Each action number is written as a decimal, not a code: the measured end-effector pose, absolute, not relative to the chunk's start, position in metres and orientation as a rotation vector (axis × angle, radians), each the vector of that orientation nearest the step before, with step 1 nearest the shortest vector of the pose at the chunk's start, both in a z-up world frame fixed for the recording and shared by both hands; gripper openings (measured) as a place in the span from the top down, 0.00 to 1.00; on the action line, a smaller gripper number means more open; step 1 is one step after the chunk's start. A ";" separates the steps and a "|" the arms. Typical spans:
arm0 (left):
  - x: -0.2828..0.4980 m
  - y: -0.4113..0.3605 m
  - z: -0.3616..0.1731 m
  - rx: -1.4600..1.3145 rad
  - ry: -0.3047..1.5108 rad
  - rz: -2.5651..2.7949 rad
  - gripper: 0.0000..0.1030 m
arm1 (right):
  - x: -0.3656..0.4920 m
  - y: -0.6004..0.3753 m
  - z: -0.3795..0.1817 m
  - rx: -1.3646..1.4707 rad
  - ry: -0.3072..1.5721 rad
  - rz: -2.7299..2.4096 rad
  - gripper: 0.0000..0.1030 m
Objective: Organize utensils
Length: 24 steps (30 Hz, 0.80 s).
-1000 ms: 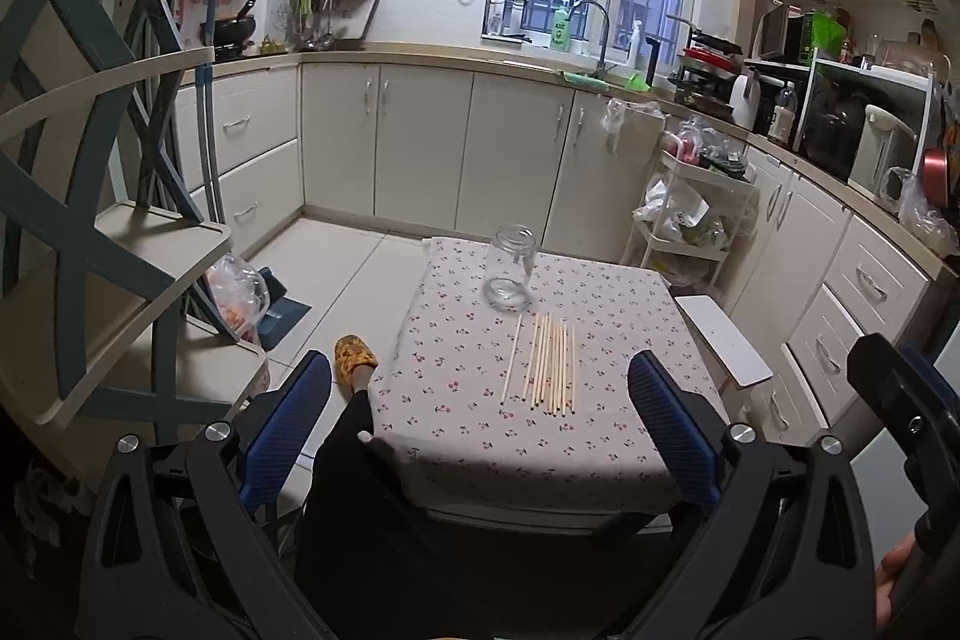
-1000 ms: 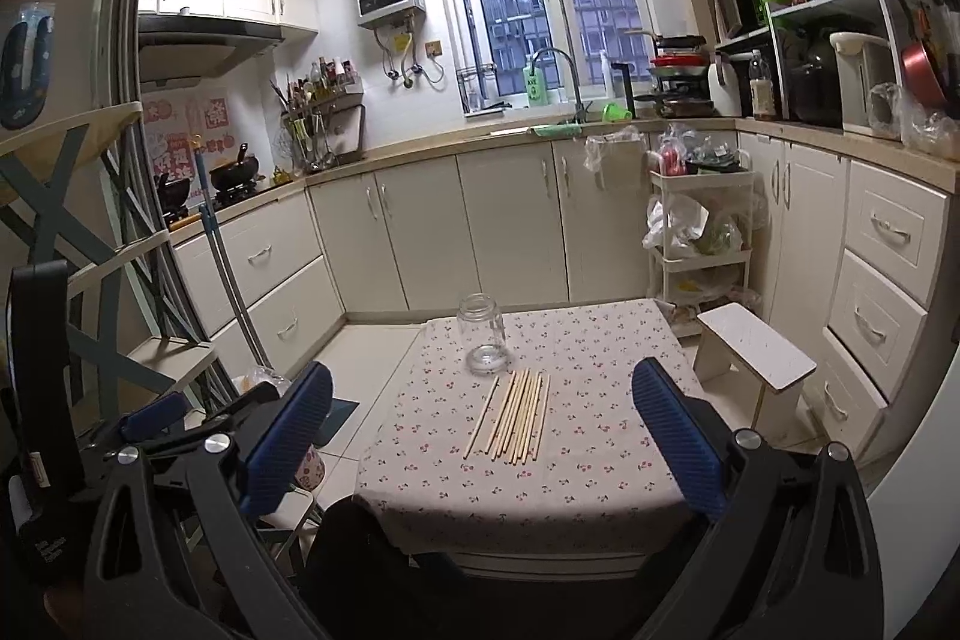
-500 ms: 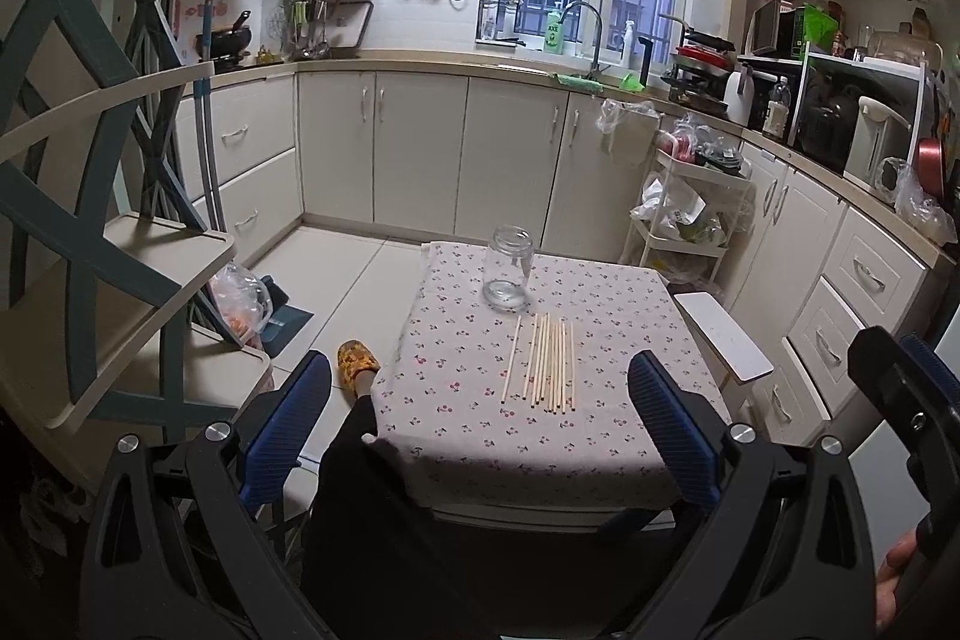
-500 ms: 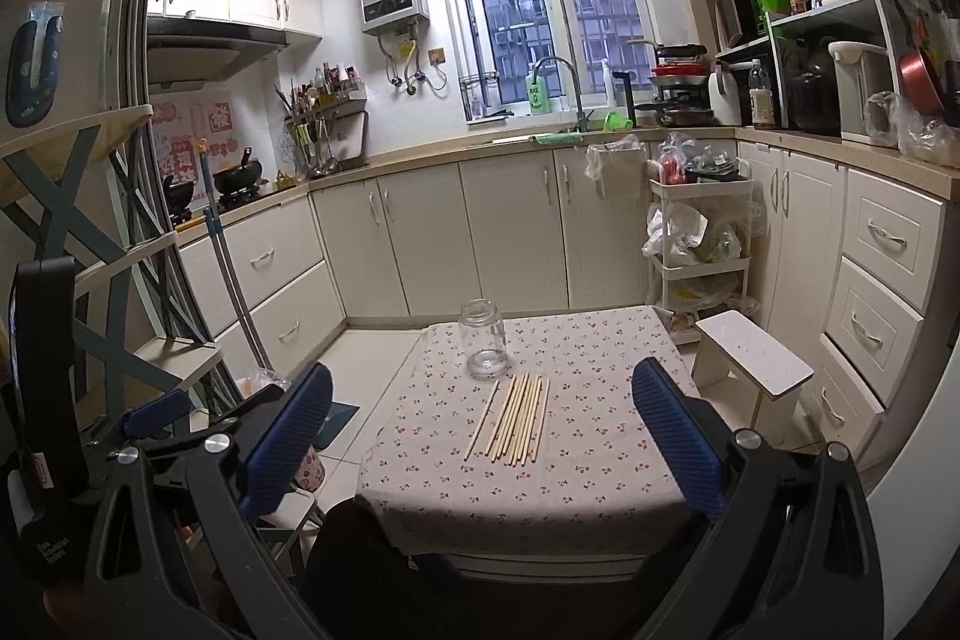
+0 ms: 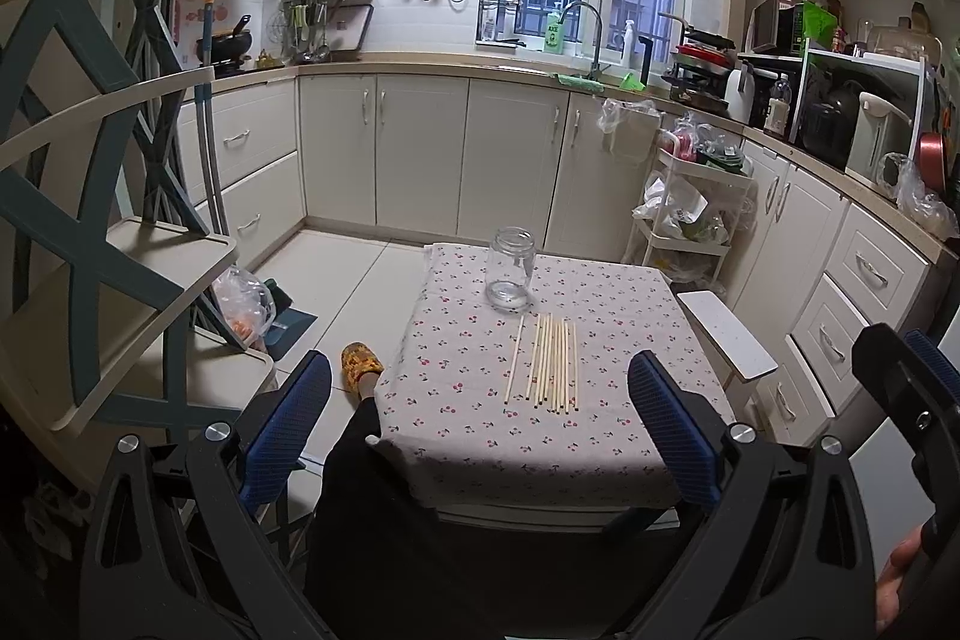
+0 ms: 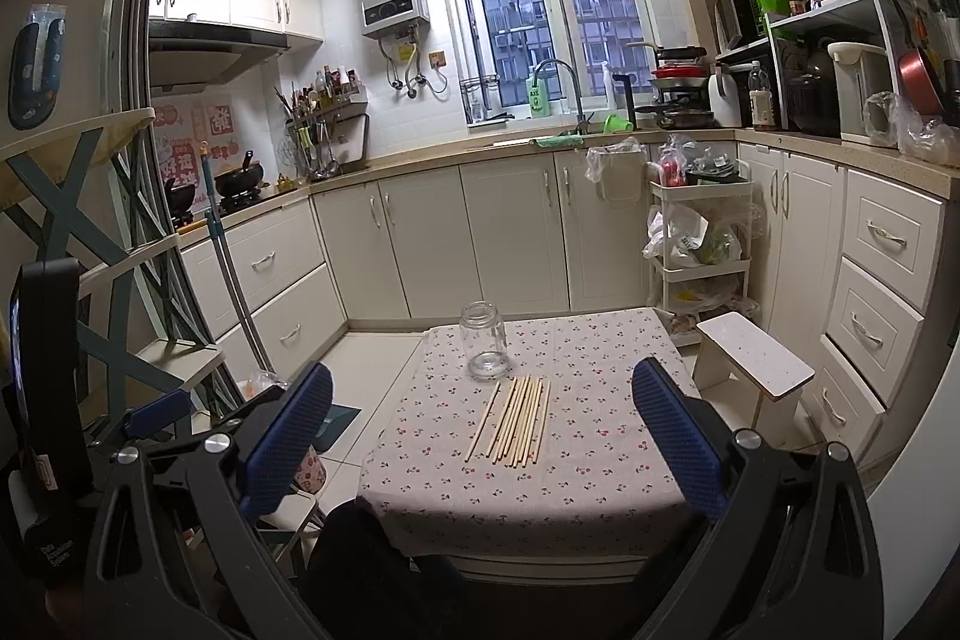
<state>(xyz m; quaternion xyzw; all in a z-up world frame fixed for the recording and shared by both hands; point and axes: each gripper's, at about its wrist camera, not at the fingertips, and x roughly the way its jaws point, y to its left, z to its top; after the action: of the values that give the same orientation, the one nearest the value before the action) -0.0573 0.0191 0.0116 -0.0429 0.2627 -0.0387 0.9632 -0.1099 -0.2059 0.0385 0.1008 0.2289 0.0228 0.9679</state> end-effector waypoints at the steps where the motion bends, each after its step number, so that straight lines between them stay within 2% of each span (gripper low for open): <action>1: -0.058 0.020 0.012 -0.086 0.531 -0.078 0.08 | -0.110 -0.206 0.038 0.204 0.462 0.045 0.07; 24: -0.059 0.026 0.014 -0.089 0.528 -0.069 0.08 | -0.111 -0.208 0.039 0.206 0.459 0.047 0.07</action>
<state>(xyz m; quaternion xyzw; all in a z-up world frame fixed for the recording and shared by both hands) -0.0586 0.0259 0.0140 -0.0441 0.2606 -0.0341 0.9638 -0.1110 -0.2077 0.0393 0.1021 0.2272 0.0235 0.9682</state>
